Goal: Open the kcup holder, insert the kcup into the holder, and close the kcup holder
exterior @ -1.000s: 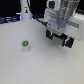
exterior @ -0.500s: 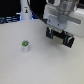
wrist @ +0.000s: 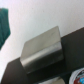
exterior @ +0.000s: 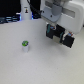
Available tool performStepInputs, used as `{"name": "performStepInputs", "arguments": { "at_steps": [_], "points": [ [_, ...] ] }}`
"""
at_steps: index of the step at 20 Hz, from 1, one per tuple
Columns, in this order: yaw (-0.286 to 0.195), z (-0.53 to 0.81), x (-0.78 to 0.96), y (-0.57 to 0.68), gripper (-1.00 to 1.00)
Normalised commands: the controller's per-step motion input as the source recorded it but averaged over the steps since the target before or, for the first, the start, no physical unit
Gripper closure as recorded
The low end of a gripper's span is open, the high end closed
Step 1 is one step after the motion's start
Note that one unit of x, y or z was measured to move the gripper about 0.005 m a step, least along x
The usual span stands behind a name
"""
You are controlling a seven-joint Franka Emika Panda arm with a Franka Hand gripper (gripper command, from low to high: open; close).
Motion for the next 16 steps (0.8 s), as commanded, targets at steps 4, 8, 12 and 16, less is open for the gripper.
{"name": "performStepInputs", "arguments": {
  "at_steps": [4, 8, 12, 16],
  "points": [
    [-0.246, 0.16, -0.28, -0.41, -1.0],
    [-0.242, 0.1, -0.34, -0.42, -1.0],
    [-0.238, 0.05, -0.34, -0.45, -1.0],
    [-0.231, 0.01, -0.33, -0.46, -1.0]
  ]
}}
